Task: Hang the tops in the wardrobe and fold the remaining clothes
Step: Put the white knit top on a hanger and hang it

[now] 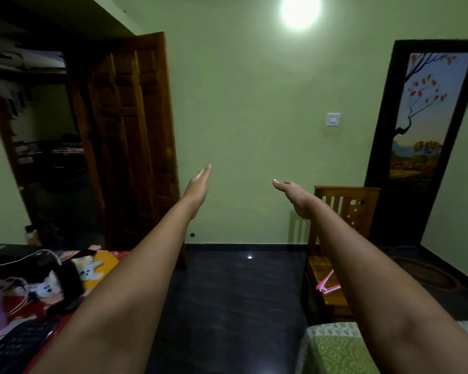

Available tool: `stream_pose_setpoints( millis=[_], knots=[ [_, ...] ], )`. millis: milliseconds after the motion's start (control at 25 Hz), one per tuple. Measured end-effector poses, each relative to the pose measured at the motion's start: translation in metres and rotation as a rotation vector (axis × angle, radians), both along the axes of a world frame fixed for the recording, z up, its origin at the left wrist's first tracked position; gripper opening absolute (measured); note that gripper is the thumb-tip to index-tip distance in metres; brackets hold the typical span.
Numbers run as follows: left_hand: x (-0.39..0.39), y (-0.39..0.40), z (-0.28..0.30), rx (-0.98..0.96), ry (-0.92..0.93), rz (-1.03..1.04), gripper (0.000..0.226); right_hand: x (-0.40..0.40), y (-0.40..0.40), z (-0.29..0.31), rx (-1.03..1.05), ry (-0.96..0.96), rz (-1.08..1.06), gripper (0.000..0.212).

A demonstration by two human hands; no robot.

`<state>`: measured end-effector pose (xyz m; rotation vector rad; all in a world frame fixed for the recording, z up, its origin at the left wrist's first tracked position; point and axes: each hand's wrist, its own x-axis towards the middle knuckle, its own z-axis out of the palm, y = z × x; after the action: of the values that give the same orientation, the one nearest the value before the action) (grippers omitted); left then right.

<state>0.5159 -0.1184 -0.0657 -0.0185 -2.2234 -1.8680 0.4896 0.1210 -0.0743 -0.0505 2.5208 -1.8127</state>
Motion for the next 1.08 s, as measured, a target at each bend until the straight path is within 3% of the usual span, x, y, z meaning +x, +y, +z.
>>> stream_pose_setpoints(
  millis=[200,360,520,880,1080],
  knots=[
    [-0.14,0.062,-0.007,0.017,0.013,-0.161,0.061,-0.082,0.062,-0.005,0.005,0.023,-0.181,0.08],
    [-0.236,0.143,0.014,0.003,0.028,-0.405,0.06,-0.116,0.139,0.008,-0.048,0.043,-0.416,0.089],
    [-0.294,0.24,0.045,0.005,0.083,-0.68,0.062,-0.113,0.214,0.029,-0.061,0.099,-0.721,0.076],
    [-0.278,0.461,-0.01,-0.053,-0.033,-1.172,0.063,0.002,0.337,-0.011,-0.041,-0.013,-1.329,0.08],
    [-0.251,0.564,-0.022,-0.086,0.014,-1.39,0.066,0.037,0.411,-0.024,-0.042,-0.016,-1.451,0.075]
  ],
)
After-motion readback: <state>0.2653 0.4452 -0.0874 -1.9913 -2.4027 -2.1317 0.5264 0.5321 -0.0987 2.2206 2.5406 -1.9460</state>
